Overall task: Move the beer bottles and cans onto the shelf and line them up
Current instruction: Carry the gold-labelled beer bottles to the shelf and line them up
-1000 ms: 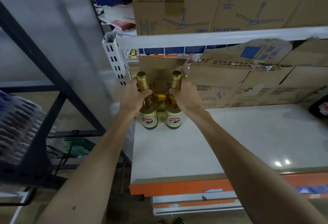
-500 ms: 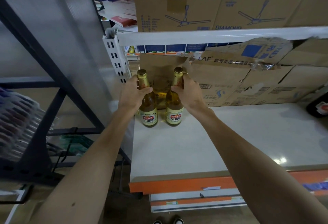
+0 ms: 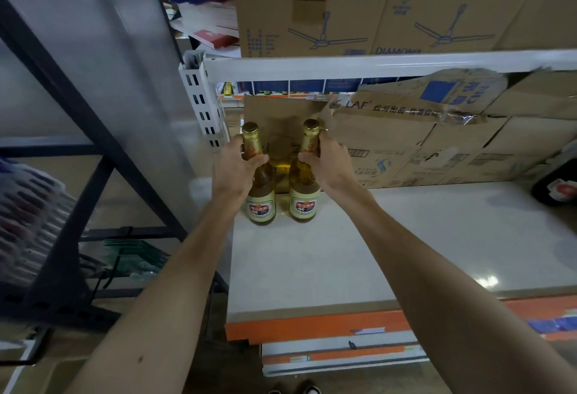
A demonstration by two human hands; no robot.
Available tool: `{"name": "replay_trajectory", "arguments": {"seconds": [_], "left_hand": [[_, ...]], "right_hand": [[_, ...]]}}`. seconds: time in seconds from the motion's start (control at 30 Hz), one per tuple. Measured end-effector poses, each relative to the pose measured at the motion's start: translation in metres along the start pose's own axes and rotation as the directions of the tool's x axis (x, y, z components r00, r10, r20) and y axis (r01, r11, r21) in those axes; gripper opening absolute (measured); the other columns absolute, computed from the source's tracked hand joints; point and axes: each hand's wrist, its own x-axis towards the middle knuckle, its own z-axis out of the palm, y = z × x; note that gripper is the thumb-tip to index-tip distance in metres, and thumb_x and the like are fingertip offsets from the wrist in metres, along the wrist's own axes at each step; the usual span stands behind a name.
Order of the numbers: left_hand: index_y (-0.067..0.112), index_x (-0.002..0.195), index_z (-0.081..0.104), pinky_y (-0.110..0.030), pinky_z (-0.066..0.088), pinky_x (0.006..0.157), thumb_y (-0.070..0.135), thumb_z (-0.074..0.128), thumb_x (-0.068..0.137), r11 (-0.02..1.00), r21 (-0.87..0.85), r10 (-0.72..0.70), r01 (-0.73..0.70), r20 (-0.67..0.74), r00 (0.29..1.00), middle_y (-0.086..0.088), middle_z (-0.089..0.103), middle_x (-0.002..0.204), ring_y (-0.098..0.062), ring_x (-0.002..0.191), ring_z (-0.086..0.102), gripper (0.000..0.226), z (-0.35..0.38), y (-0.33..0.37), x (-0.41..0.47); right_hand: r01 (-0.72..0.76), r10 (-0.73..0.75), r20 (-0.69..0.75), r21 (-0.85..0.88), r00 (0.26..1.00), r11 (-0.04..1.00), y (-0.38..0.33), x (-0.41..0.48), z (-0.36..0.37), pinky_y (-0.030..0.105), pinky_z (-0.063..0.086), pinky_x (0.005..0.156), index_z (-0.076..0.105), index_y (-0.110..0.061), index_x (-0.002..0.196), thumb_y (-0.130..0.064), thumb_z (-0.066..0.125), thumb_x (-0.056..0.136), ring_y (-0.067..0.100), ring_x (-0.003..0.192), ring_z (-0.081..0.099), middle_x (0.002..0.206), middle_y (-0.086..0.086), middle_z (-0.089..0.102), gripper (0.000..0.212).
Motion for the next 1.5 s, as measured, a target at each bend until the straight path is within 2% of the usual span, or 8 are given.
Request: {"name": "replay_trajectory", "arguments": {"seconds": [0.5,0.6,0.67,0.8,0.9,1.07,1.3,1.5], "left_hand": [[0.013,0.118,0.054,-0.024,0.047,0.072,0.029,0.081,0.078,0.998,0.011,-0.064,0.063,0.009,0.998,0.003,0.062,0.103,-0.007,0.084,0.061,0.050,-0.001,0.006,-0.014],[0.011,0.105,0.058,-0.024,0.045,0.067,0.032,0.069,0.087,0.986,0.088,-0.138,0.144,-0.067,0.988,-0.002,0.061,0.099,-0.017,0.090,0.063,0.029,0.007,0.003,-0.045],[0.013,0.095,0.061,-0.028,0.047,0.066,0.031,0.062,0.092,0.983,0.093,-0.165,0.155,0.106,0.981,-0.001,0.064,0.087,-0.020,0.083,0.066,0.018,0.019,0.007,-0.076],[0.015,0.100,0.063,-0.031,0.048,0.076,0.023,0.061,0.095,0.940,0.322,-0.056,-0.108,0.461,0.886,0.001,0.062,0.094,-0.017,0.086,0.060,0.010,0.070,0.058,-0.116],[0.012,0.109,0.062,-0.029,0.043,0.080,0.019,0.061,0.094,0.948,0.164,0.142,-0.273,0.551,0.823,0.000,0.063,0.104,-0.019,0.098,0.060,0.016,0.125,0.118,-0.132],[0.015,0.144,0.042,-0.041,0.043,0.105,0.024,0.058,0.095,0.841,-0.010,0.389,-0.541,0.706,0.592,-0.007,0.050,0.145,-0.028,0.132,0.048,0.053,0.224,0.244,-0.187],[0.009,0.139,0.047,-0.038,0.033,0.112,0.016,0.061,0.089,0.598,-0.180,0.616,-0.781,0.726,0.304,-0.013,0.048,0.143,-0.030,0.134,0.043,0.053,0.354,0.384,-0.306],[0.011,0.144,0.042,-0.042,0.035,0.110,0.024,0.058,0.094,0.593,-0.149,0.594,-0.792,0.745,0.304,-0.011,0.045,0.146,-0.030,0.135,0.042,0.054,0.439,0.443,-0.365]], "right_hand": [[-0.045,0.044,0.011,0.139,0.999,0.989,-0.014,-0.017,-0.007,0.032,0.045,0.080,0.043,-0.014,0.117,-0.021,0.069,0.089,0.018,0.090,0.058,0.102,0.001,0.061,0.039],[-0.057,0.066,-0.076,0.125,0.995,0.991,-0.007,-0.037,-0.016,0.046,0.054,0.082,0.040,-0.015,0.115,-0.021,0.064,0.091,0.025,0.094,0.062,0.106,0.006,0.061,0.034],[-0.096,0.105,-0.112,0.086,0.988,0.992,0.005,-0.054,-0.028,0.045,0.052,0.078,0.040,-0.012,0.116,-0.021,0.059,0.094,0.029,0.094,0.061,0.109,0.008,0.058,0.031],[-0.156,0.151,-0.146,-0.026,0.978,0.987,0.046,-0.094,-0.061,0.042,0.045,0.076,0.042,-0.006,0.121,-0.016,0.051,0.095,0.036,0.102,0.056,0.116,0.015,0.055,0.029],[-0.273,0.256,-0.233,-0.046,0.938,0.961,0.091,-0.125,-0.112,0.037,0.040,0.077,0.045,-0.004,0.121,-0.018,0.055,0.096,0.038,0.110,0.054,0.122,0.017,0.056,0.031],[-0.503,0.435,-0.464,-0.028,0.772,0.864,0.173,-0.196,-0.246,0.036,0.038,0.080,0.050,-0.005,0.123,-0.025,0.053,0.097,0.036,0.115,0.053,0.126,0.017,0.056,0.033],[-0.643,0.449,-0.684,-0.038,0.575,0.765,0.284,-0.300,-0.413,0.041,0.044,0.082,0.056,-0.005,0.113,-0.026,0.055,0.096,0.037,0.111,0.056,0.116,0.019,0.062,0.027],[-0.703,0.538,-0.653,0.012,0.533,0.711,0.379,-0.359,-0.491,0.039,0.044,0.078,0.056,-0.005,0.107,-0.026,0.054,0.098,0.036,0.107,0.057,0.113,0.018,0.061,0.023]]}}
